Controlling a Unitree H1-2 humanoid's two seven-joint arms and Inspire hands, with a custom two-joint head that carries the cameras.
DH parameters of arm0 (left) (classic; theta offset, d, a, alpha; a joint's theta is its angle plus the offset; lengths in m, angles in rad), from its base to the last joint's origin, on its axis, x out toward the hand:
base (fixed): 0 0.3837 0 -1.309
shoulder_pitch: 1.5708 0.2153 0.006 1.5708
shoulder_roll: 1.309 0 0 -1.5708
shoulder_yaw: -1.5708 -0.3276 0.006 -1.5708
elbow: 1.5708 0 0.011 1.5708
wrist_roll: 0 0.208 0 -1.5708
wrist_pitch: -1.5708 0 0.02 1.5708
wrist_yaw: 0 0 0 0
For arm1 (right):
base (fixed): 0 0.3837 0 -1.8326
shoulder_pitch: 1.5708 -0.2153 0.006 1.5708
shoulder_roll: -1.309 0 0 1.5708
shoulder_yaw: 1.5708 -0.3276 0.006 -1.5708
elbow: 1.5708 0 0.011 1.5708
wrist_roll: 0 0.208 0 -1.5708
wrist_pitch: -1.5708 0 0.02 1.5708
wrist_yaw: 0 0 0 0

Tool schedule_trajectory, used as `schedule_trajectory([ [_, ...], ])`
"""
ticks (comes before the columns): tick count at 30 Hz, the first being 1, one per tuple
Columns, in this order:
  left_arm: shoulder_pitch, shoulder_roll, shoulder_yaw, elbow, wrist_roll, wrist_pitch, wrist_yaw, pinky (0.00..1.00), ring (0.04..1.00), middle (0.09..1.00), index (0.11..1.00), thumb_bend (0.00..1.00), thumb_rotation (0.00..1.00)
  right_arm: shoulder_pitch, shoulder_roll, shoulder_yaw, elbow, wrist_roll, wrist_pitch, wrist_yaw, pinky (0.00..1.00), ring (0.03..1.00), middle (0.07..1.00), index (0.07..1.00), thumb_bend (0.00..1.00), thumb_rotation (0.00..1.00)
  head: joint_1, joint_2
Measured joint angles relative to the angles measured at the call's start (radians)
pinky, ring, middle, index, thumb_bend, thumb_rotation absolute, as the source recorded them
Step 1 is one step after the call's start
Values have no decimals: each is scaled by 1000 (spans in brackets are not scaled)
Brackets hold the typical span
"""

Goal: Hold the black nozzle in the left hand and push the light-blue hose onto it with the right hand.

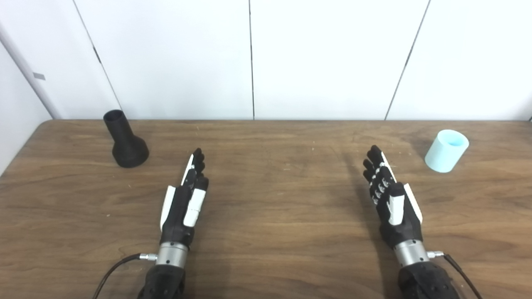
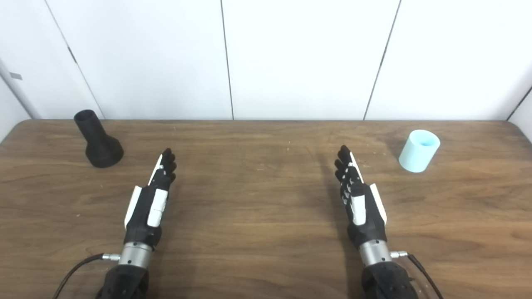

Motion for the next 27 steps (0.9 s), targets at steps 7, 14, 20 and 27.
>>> schedule_trajectory([
  [7, 0, 0, 0, 0, 0, 0, 0, 1000, 1000, 1000, 991, 952, 998, 0, 0, 0, 0, 0, 3, 0, 1000, 1000, 1000, 1000, 841, 1000, 0, -2],
  [14, 0, 0, 0, 0, 0, 0, 0, 1000, 1000, 1000, 1000, 960, 995, 0, 0, 0, 0, -2, 3, -1, 1000, 1000, 1000, 1000, 836, 1000, 2, -2],
  [20, 0, 0, 0, 0, -3, 0, -1, 1000, 1000, 1000, 1000, 981, 991, 0, 0, 0, 0, -8, 2, -3, 1000, 1000, 1000, 1000, 825, 1000, 0, 0],
  [27, 0, 0, 2, 0, -7, 0, -1, 1000, 1000, 1000, 1000, 983, 989, 0, 0, 0, 0, -14, 1, -5, 1000, 1000, 1000, 1000, 820, 1000, 0, 0],
])
